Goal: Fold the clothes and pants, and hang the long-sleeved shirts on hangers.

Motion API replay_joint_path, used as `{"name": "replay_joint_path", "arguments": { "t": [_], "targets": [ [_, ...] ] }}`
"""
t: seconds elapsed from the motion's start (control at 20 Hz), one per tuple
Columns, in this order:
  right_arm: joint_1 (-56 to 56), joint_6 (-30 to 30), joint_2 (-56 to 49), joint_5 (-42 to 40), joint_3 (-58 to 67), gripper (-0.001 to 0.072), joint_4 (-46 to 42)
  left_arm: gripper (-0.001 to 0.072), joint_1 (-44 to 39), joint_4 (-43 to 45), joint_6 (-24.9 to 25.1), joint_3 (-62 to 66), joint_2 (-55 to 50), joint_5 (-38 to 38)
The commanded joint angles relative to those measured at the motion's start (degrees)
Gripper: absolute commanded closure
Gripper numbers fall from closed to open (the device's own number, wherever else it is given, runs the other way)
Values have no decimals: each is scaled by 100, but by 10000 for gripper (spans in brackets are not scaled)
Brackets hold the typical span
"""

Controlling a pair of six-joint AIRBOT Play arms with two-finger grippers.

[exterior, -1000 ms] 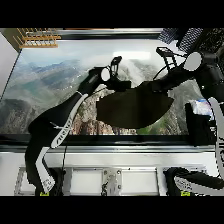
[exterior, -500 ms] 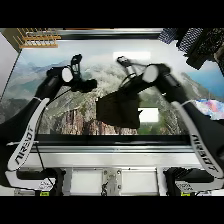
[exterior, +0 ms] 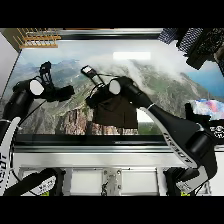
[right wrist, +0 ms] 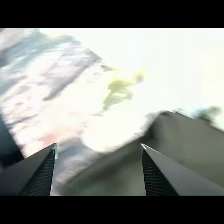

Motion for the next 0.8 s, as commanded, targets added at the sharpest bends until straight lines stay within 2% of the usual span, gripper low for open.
{"name": "replay_joint_path", "arguments": {
  "t": [0.0, 0.15, 0.3, 0.35, 0.4, 0.45, 0.75],
  "targets": [
    [-925, 645, 726, 188, -769, 150, -308, 700, -44, -33, 11, -682, 428, 203],
    [-2017, 1088, 1392, 181, -1963, 150, -306, 700, -568, -31, 68, -839, 444, 435],
    [-3064, 1176, 1912, 179, -2964, 150, -284, 699, -1416, 35, 422, -533, 177, 804],
    [-3342, 1178, 2050, 175, -3213, 150, -284, 627, -1690, 35, 549, -284, -28, 804],
    [-3598, 1174, 2194, 177, -3453, 150, -284, 316, -1996, 57, 658, 22, -286, 804],
    [-3799, 1176, 2321, 179, -3646, 150, -284, 249, -2284, 188, 658, 328, -555, 776],
    [-4275, 1143, 2656, 184, -4063, 150, -286, 265, -3895, 2365, 654, 2031, -2334, 44]
  ]
}}
